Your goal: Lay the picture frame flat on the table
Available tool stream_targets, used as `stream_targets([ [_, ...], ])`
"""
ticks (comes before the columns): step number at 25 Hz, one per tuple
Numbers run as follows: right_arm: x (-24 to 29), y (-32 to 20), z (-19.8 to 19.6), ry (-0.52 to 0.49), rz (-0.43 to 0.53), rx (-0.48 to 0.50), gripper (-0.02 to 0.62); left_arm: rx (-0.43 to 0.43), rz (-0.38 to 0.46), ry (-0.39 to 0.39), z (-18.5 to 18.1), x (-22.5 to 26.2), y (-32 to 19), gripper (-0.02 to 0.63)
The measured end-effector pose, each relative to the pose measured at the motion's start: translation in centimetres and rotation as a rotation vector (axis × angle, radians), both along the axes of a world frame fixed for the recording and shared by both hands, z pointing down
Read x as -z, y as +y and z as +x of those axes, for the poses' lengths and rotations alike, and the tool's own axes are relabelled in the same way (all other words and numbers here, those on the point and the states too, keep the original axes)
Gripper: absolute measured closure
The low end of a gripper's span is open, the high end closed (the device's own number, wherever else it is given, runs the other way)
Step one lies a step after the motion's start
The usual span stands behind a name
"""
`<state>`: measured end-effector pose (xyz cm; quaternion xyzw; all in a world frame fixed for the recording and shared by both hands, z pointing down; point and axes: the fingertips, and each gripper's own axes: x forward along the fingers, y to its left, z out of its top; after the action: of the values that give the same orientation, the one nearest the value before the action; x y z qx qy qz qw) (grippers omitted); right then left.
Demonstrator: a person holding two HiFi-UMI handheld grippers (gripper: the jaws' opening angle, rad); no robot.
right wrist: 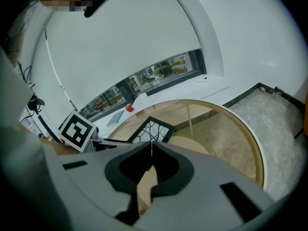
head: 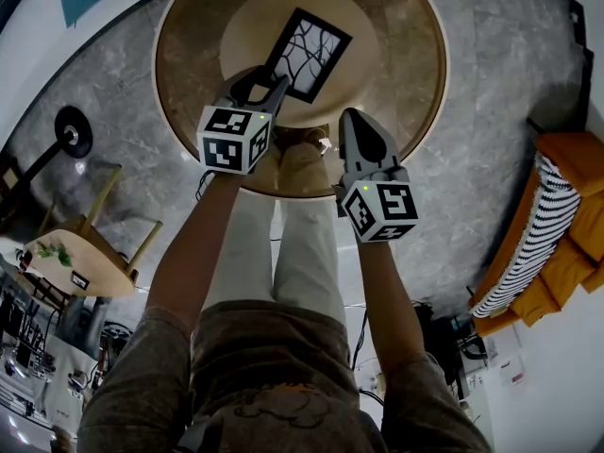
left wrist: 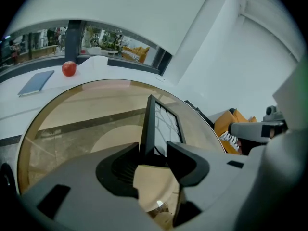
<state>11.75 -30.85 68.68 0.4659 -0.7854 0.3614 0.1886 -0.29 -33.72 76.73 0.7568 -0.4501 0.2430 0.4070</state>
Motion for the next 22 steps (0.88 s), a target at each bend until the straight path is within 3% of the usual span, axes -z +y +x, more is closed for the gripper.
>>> stream_targets([
  [9, -0.3, 0.4, 0.1, -0.001, -0.014, -0.003, 0.575, 0.012, 0.004, -0.043, -0.5, -0.7, 0.1, 0.415],
  [12, -0.5, 0.5, 0.1, -0.002, -0.018, -0.005, 0.575, 0.009, 0.013, -0.099, -0.9, -1.4, 0.3, 0.466],
  [22, -0.1, 0.5, 0.3, -0.003, -0.015, -0.009, 0.575, 0.047, 0.067, -0.09, -1.4, 0.2, -0.8, 0.529],
])
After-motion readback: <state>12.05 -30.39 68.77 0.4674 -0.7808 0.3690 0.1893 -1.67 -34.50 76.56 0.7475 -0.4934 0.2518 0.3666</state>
